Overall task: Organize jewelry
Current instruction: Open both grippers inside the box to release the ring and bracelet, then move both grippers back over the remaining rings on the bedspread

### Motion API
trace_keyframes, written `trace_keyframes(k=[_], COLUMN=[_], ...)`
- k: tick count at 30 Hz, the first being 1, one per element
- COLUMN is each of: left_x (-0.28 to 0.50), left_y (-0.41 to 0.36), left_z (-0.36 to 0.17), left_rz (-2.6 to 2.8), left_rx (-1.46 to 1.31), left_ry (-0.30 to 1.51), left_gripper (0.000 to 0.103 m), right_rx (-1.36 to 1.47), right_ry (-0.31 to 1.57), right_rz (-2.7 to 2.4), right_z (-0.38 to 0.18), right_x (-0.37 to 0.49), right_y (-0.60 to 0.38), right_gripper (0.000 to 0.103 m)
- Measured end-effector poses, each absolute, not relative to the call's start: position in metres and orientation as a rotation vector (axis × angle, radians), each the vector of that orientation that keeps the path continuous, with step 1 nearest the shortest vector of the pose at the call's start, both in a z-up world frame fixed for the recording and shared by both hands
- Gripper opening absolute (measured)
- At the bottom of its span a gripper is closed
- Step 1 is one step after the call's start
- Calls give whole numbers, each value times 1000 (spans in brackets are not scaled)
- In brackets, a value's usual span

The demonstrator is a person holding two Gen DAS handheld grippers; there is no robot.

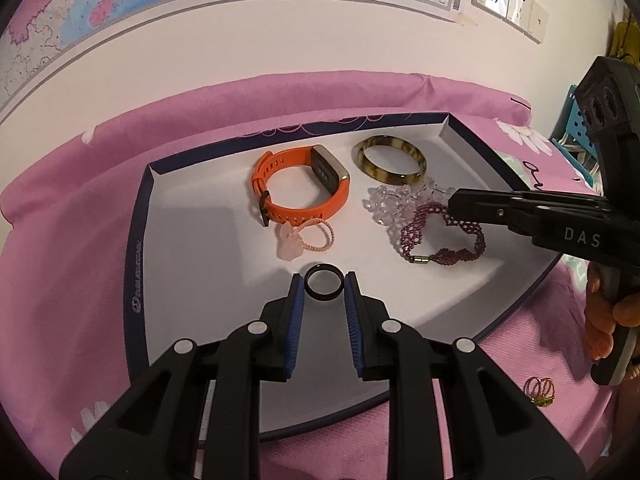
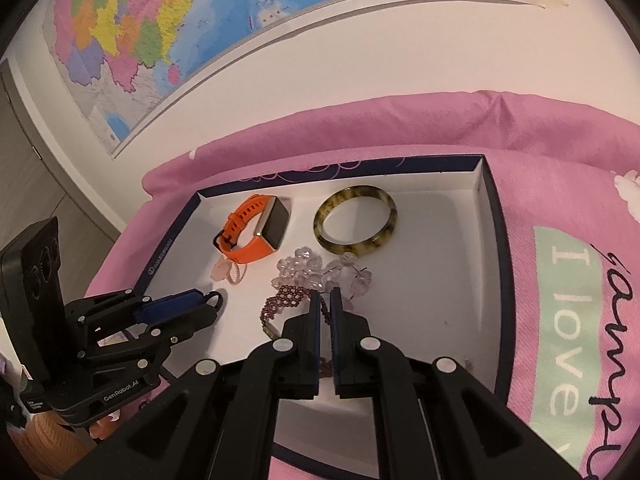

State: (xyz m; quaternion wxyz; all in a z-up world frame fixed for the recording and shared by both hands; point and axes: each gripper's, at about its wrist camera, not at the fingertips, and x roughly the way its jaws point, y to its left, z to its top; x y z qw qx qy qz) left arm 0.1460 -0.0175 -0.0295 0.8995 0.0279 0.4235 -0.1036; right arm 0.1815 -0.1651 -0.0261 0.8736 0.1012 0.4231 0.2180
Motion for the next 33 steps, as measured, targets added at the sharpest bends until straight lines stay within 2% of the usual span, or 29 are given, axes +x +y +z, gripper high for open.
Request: trace_keyframes(k=[4, 6, 8, 11, 17, 20, 23, 33], left_x=[147, 147, 147, 144, 129, 116, 101, 38], left_y=[-18, -17, -15, -12, -10, -5, 4, 13], left_z=[-30, -30, -30, -27, -14, -5, 5, 14], left_rz=[-212, -215, -209, -196, -184, -173, -169, -166], left_rx=[58, 48, 39, 32, 46, 51, 24, 53], left_ry=[880, 882, 879, 869, 824, 791, 763, 711], left_gripper=[21, 23, 23, 33, 40, 46, 57, 58], right_rx=[207, 210, 213, 217, 196, 184, 172, 99], right_ry=[884, 886, 881, 872, 835, 813, 798, 802], right_rz=[446, 443, 440, 436, 436, 445, 459, 485], right_z=[-28, -27, -26, -23, -10, -2, 3, 2], right_x=[181, 180, 179, 175, 158, 145, 129, 80], right_y=[-167, -168, -169, -172, -175, -178, -180, -181], right_gripper=[8, 14, 15, 17, 26, 32, 33, 34])
